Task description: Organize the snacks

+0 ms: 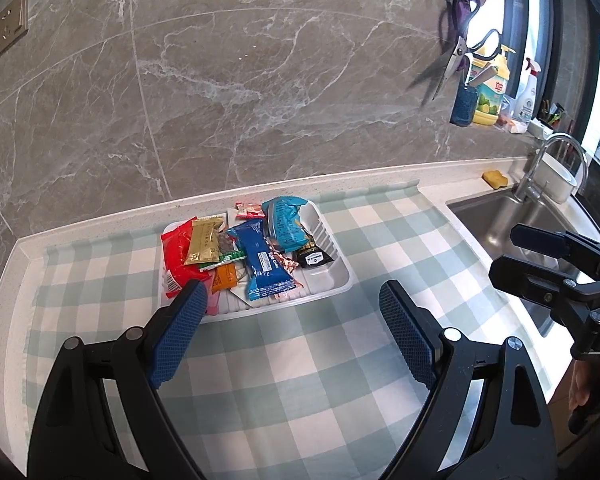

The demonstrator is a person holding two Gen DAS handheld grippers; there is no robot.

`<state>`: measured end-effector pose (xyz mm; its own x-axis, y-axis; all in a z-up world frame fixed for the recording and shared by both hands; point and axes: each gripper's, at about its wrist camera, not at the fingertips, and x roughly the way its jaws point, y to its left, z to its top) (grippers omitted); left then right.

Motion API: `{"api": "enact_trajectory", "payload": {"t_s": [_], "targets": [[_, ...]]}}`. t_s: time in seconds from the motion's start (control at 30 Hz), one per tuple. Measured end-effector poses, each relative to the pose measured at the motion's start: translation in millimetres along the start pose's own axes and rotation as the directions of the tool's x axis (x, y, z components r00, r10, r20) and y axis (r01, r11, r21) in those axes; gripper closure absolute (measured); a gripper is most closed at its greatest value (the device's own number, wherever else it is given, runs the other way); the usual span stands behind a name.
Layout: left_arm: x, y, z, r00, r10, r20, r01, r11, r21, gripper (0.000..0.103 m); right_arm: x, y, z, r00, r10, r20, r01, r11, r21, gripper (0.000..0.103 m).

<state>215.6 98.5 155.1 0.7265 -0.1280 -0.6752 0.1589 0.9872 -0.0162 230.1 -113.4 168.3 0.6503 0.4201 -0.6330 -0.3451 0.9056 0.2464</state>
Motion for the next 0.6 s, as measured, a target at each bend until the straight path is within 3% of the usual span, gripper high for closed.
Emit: {"api": "enact_trajectory", "payload": {"t_s": [0.6], "targets": [[2.8,2.0,0.1,1.000,0.006,-0.003,-0.006,1.000,-0.004,0.015,0.9,1.6,1.0,1.000,0.002,-0.005,-0.002,1.000,0.001,0.018]]}}
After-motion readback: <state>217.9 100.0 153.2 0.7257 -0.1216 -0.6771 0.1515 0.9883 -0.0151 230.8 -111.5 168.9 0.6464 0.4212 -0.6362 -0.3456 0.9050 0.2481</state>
